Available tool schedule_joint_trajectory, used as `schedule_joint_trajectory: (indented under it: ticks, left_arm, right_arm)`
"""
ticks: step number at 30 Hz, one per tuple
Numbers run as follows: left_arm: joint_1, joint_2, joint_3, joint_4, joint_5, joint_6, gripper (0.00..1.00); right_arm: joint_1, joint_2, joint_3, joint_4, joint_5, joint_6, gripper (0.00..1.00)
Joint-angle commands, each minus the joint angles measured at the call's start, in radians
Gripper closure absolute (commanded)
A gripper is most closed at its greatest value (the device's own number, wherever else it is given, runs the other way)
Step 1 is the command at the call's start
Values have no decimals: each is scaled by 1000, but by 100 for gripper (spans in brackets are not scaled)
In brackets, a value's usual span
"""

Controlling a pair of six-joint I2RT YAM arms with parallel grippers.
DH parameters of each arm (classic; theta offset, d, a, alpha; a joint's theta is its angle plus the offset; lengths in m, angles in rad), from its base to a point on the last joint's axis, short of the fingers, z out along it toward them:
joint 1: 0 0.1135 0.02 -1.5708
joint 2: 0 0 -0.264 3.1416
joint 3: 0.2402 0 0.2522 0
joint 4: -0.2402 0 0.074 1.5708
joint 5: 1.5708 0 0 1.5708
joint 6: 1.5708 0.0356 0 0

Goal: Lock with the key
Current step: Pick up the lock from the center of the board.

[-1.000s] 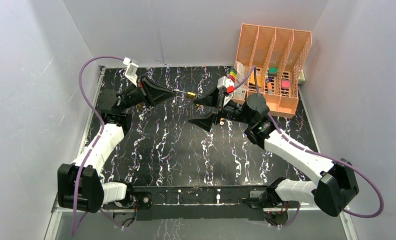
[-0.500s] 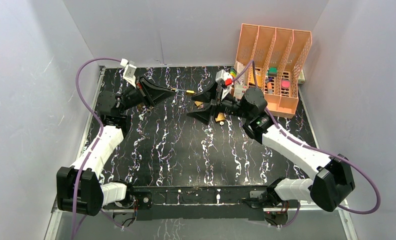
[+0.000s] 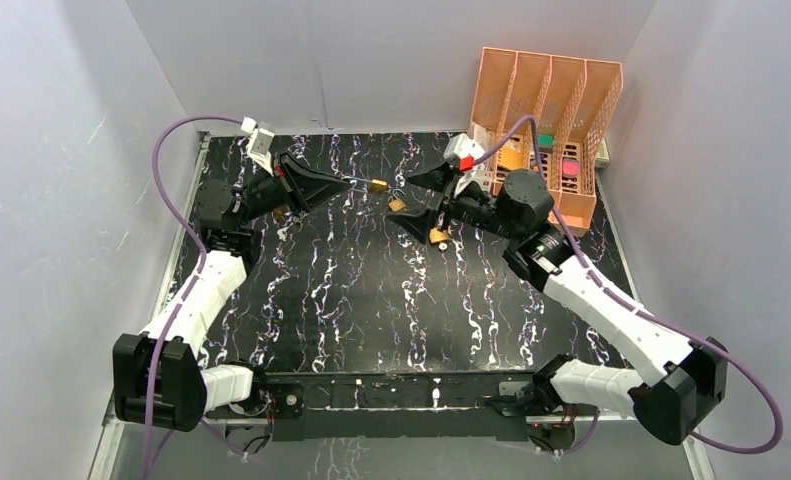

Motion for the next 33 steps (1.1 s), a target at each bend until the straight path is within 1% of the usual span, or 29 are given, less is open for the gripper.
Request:
schedule_joint_trajectory:
  ticks: [1, 3, 6, 12, 20, 25, 30, 33]
  left_arm:
    - [3, -28, 50, 37, -3, 11, 100]
    - [3, -34, 47, 37, -2, 11, 100]
    - [3, -37, 48, 39, 3, 8, 100]
    - [3, -33, 50, 48, 17, 0, 100]
    - [3, -21, 42, 73, 32, -15, 100]
    - [4, -12, 41, 86, 32, -21, 100]
    - [3, -9, 34, 95, 25, -21, 100]
    - [4, -6, 33, 99, 13, -15, 100]
  right_arm:
    - [-7, 59, 11, 124, -33, -42, 9]
    - [-10, 97, 36, 144, -74, -36, 11]
    - [-30, 139, 66, 163, -133, -22, 16]
    - [-85, 186, 95, 251, -274, 85, 27]
    - [-92, 222, 101, 330, -322, 163, 30]
    - [-93, 281, 169, 312, -371, 210, 33]
    - [-93, 334, 233, 285, -434, 255, 42]
    - [-92, 347, 266, 225, -458, 262, 49]
